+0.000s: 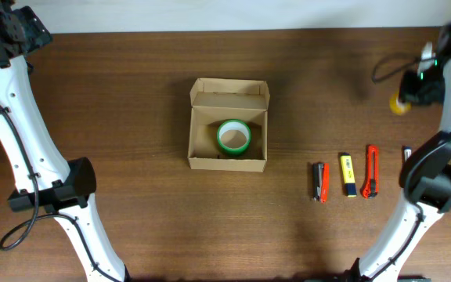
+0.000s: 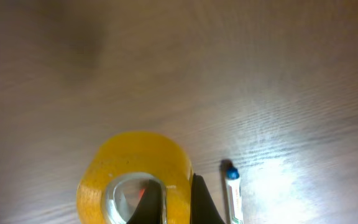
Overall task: Pack container
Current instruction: 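Carry the yellow tape roll with the right gripper over the box, then lower the yellow tape onto the green tape and release it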
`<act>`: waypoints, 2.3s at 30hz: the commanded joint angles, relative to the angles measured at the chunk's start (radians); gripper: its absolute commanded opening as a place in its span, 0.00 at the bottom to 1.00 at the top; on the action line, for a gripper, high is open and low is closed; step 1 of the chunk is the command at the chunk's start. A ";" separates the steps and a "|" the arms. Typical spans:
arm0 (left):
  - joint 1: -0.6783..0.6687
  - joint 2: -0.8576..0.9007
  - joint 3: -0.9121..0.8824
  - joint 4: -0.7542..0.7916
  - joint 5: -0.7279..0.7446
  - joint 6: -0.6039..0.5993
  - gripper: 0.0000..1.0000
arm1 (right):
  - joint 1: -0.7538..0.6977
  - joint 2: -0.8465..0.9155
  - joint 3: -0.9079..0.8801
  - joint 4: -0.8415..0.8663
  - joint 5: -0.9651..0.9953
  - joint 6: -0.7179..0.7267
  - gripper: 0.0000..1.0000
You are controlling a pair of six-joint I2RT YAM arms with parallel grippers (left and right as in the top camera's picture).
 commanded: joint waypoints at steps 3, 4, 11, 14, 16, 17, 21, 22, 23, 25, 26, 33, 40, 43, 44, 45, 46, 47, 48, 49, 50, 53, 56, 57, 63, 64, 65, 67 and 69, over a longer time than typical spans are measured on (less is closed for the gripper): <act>0.005 -0.023 0.011 -0.002 -0.014 0.016 1.00 | 0.179 -0.075 0.324 -0.151 -0.021 -0.070 0.04; 0.005 -0.023 0.011 -0.002 -0.014 0.016 1.00 | 0.217 -0.077 0.373 -0.176 -0.027 -0.087 0.04; 0.005 -0.023 0.011 -0.002 -0.014 0.016 1.00 | 0.550 -0.078 0.463 -0.259 -0.062 -0.312 0.04; 0.005 -0.023 0.011 -0.002 -0.014 0.016 1.00 | 0.652 -0.078 0.412 -0.264 -0.079 -0.382 0.04; 0.005 -0.023 0.011 -0.003 -0.014 0.016 1.00 | 0.708 -0.078 0.360 -0.254 -0.093 -0.391 0.04; 0.005 -0.023 0.011 -0.002 -0.014 0.016 1.00 | 0.732 -0.078 0.328 -0.245 -0.092 -0.391 0.04; 0.005 -0.023 0.011 -0.002 -0.014 0.016 1.00 | 0.798 -0.078 0.167 -0.169 -0.091 -0.373 0.04; 0.005 -0.023 0.011 -0.002 -0.014 0.016 1.00 | 0.807 -0.078 0.130 -0.148 -0.091 -0.363 0.04; 0.005 -0.023 0.011 -0.002 -0.014 0.016 1.00 | 0.816 -0.078 0.080 -0.112 -0.091 -0.342 0.04; 0.005 -0.023 0.011 -0.002 -0.014 0.016 1.00 | 0.825 -0.078 -0.007 -0.043 -0.087 -0.298 0.04; 0.005 -0.023 0.011 -0.002 -0.014 0.016 1.00 | 0.826 -0.078 -0.047 -0.015 -0.087 -0.287 0.04; 0.005 -0.023 0.011 -0.002 -0.014 0.016 1.00 | 0.827 -0.055 -0.162 0.078 -0.087 -0.246 0.04; 0.005 -0.023 0.011 -0.002 -0.014 0.016 1.00 | 0.875 0.012 -0.162 0.085 -0.088 -0.246 0.04; 0.005 -0.023 0.011 -0.002 -0.014 0.016 1.00 | 0.902 0.041 -0.162 0.090 -0.087 -0.247 0.04; 0.005 -0.023 0.011 -0.002 -0.014 0.016 1.00 | 0.907 0.053 -0.162 0.090 -0.087 -0.247 0.04; 0.005 -0.023 0.011 -0.002 -0.014 0.016 1.00 | 0.911 0.066 -0.162 0.090 -0.087 -0.247 0.04; 0.005 -0.023 0.011 -0.002 -0.014 0.016 1.00 | 0.911 0.078 -0.162 0.089 -0.087 -0.246 0.04; 0.005 -0.023 0.011 -0.002 -0.014 0.016 1.00 | 0.911 0.089 -0.162 0.089 -0.087 -0.239 0.04; 0.005 -0.023 0.011 -0.002 -0.014 0.016 1.00 | 0.910 0.100 -0.162 0.089 -0.087 -0.239 0.04; 0.005 -0.023 0.011 -0.002 -0.014 0.016 1.00 | 0.910 0.112 -0.162 0.088 -0.087 -0.240 0.04; 0.005 -0.023 0.011 -0.002 -0.014 0.016 1.00 | 0.909 0.118 -0.162 0.085 -0.087 -0.239 0.04; 0.005 -0.023 0.011 -0.002 -0.014 0.016 1.00 | 0.908 0.130 -0.162 0.083 -0.087 -0.240 0.04; 0.005 -0.023 0.011 -0.002 -0.014 0.016 1.00 | 0.909 0.130 -0.162 0.088 -0.084 -0.240 0.04; 0.005 -0.023 0.011 -0.002 -0.014 0.016 1.00 | 0.908 0.130 -0.162 0.089 -0.082 -0.240 0.04; 0.005 -0.023 0.011 -0.003 -0.014 0.016 1.00 | 0.908 0.133 -0.162 0.119 -0.048 -0.240 0.04; 0.005 -0.023 0.011 -0.002 -0.014 0.016 1.00 | 0.908 0.137 -0.162 0.125 -0.030 -0.240 0.04; 0.005 -0.023 0.011 -0.002 -0.014 0.016 1.00 | 0.908 0.137 -0.162 0.129 -0.027 -0.240 0.04; 0.005 -0.023 0.011 -0.002 -0.014 0.016 1.00 | 0.903 0.138 -0.162 0.130 -0.036 -0.239 0.04; 0.005 -0.023 0.011 -0.003 -0.014 0.016 1.00 | 0.901 0.138 -0.162 0.130 -0.028 -0.239 0.04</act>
